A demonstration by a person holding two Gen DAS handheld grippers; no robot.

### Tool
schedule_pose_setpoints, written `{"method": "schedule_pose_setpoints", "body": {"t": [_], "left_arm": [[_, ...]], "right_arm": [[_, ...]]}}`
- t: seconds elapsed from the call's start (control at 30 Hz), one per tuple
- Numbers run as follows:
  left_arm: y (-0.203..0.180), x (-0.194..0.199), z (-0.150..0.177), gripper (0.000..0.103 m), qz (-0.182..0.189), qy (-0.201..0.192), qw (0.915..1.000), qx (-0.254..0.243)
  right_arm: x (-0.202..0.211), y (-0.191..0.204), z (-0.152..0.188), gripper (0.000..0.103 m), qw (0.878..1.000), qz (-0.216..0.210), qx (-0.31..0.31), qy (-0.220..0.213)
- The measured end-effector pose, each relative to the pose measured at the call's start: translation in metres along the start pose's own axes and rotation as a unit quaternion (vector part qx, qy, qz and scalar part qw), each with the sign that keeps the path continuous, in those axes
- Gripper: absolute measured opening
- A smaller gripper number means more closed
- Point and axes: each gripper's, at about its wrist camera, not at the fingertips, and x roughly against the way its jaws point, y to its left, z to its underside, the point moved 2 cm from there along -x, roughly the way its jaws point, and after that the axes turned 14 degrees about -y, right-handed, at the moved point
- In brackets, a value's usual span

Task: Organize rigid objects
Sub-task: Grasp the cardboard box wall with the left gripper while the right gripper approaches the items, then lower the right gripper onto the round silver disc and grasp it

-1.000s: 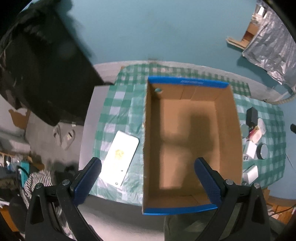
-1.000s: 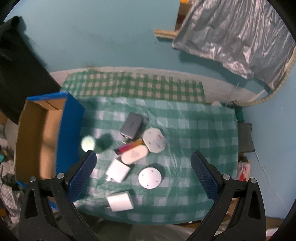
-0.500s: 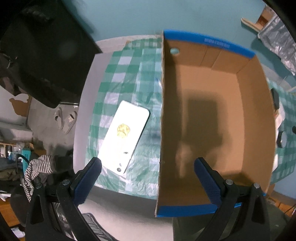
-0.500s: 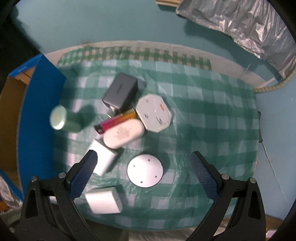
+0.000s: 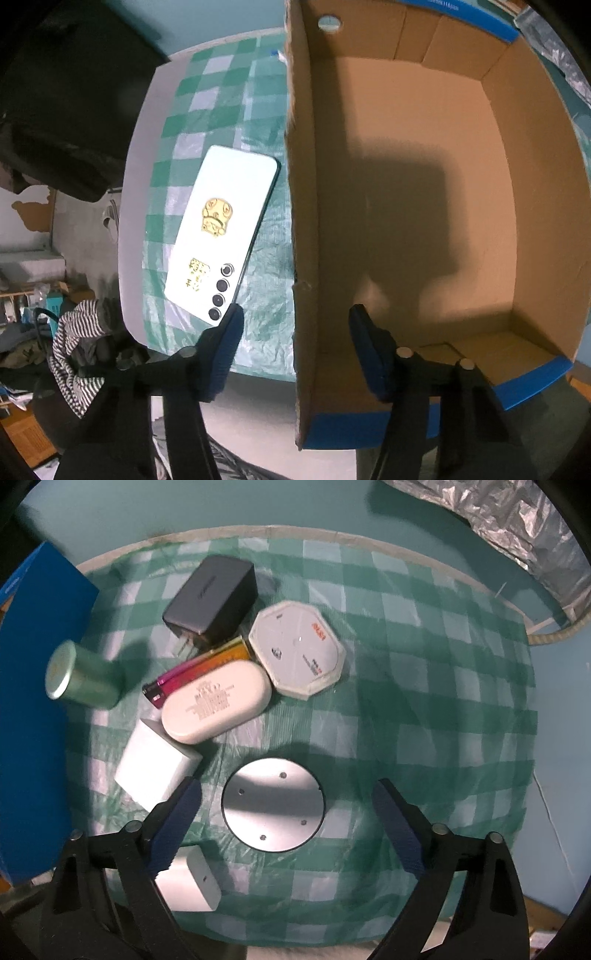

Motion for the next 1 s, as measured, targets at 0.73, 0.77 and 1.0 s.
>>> {"method": "schedule_pose_setpoints", "body": {"t": [0.73, 0.77, 1.0], "left_arm": [[0.013, -0.012, -0.002, 0.023, 0.046, 0.007, 0.9989, 0.000], [0.012, -0.013, 0.000, 0.023, 0.046, 0.006, 0.9989, 0.001], [0.009, -0.010, 0.001, 0.019, 0.052, 0.006, 0.9986, -0.005]], "right_arm": [[-0.041, 0.002, 0.012, 0.062, 0.999, -0.019, 0.030, 0.020], [-0.040, 0.010, 0.016, 0.062, 0.999, -0.018, 0.031, 0.019], [-0.020, 0.009, 0.026, 0.062, 0.999, -0.015, 0.028, 0.016]]}}
